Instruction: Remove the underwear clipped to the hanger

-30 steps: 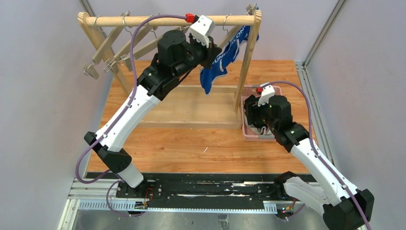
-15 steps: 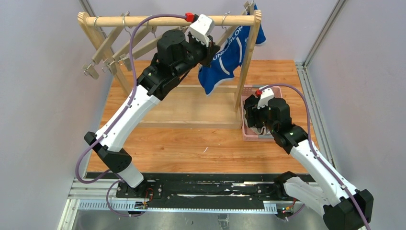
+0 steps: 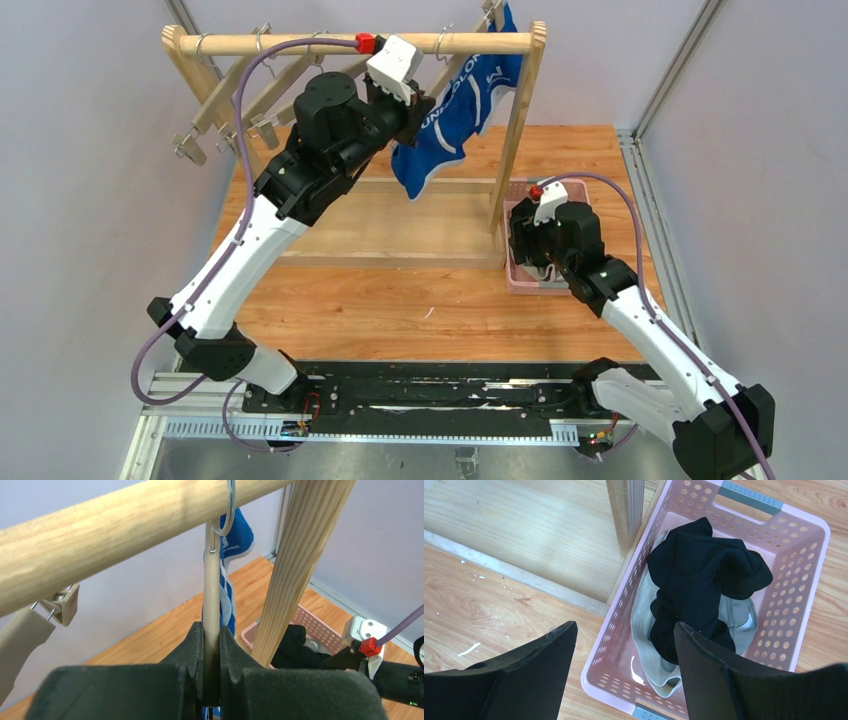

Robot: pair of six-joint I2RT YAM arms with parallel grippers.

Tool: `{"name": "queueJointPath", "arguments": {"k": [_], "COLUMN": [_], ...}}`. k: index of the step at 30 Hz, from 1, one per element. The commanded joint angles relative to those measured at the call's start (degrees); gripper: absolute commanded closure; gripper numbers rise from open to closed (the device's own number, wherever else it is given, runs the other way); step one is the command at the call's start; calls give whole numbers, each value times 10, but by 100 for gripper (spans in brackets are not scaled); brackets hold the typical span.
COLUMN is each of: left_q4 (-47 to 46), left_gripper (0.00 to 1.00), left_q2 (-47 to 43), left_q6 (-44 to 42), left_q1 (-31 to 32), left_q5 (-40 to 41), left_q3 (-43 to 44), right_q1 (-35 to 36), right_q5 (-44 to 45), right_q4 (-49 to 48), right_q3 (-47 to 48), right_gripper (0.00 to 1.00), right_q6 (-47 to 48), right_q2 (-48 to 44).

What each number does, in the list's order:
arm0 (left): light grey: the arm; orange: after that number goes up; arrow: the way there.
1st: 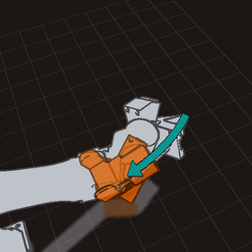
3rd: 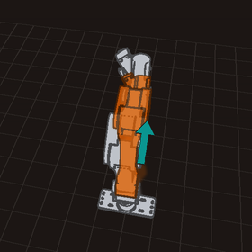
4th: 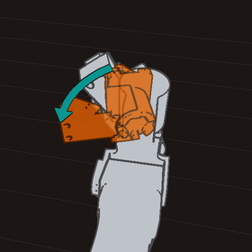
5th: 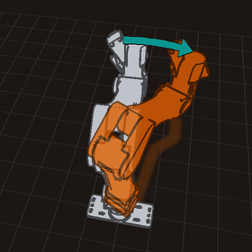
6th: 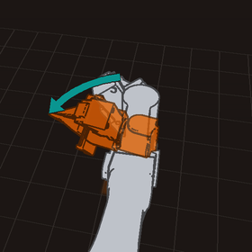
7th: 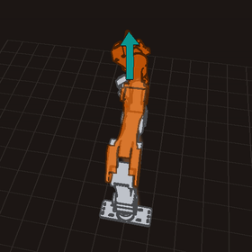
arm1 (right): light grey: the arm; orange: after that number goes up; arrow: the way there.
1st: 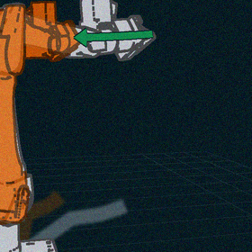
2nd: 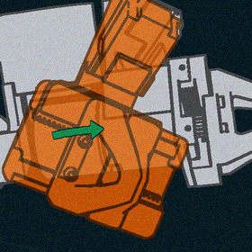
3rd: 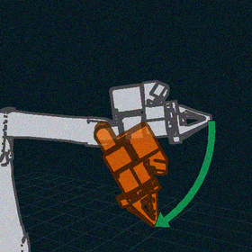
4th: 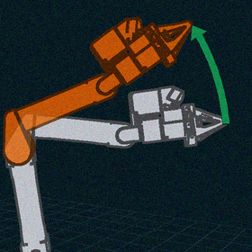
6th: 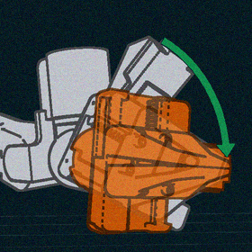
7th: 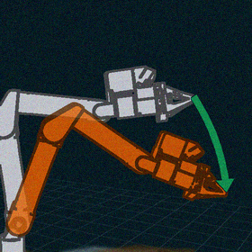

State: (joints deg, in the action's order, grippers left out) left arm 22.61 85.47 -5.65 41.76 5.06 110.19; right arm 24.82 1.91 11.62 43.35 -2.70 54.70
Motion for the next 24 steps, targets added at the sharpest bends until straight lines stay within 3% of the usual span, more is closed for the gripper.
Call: {"name": "queueJointPath", "arguments": {"k": [1,16,24], "left_q4": [-32,-3,96], "left_gripper": [100,100,100], "left_q2": [-40,-134,-185], "left_q6": [-9,-11,1], "left_q1": [3,3,3], "left_q5": [12,24,-21], "left_q3": [-26,-119,-186], "right_q1": [10,10,10], "right_q5": [-8,-18,-5], "right_q4": [-24,-47,-39], "right_q3": [0,7,23], "right_gripper": [27,27,27], "right_q6": [3,-4,13], "right_q2": [7,41,58]}}
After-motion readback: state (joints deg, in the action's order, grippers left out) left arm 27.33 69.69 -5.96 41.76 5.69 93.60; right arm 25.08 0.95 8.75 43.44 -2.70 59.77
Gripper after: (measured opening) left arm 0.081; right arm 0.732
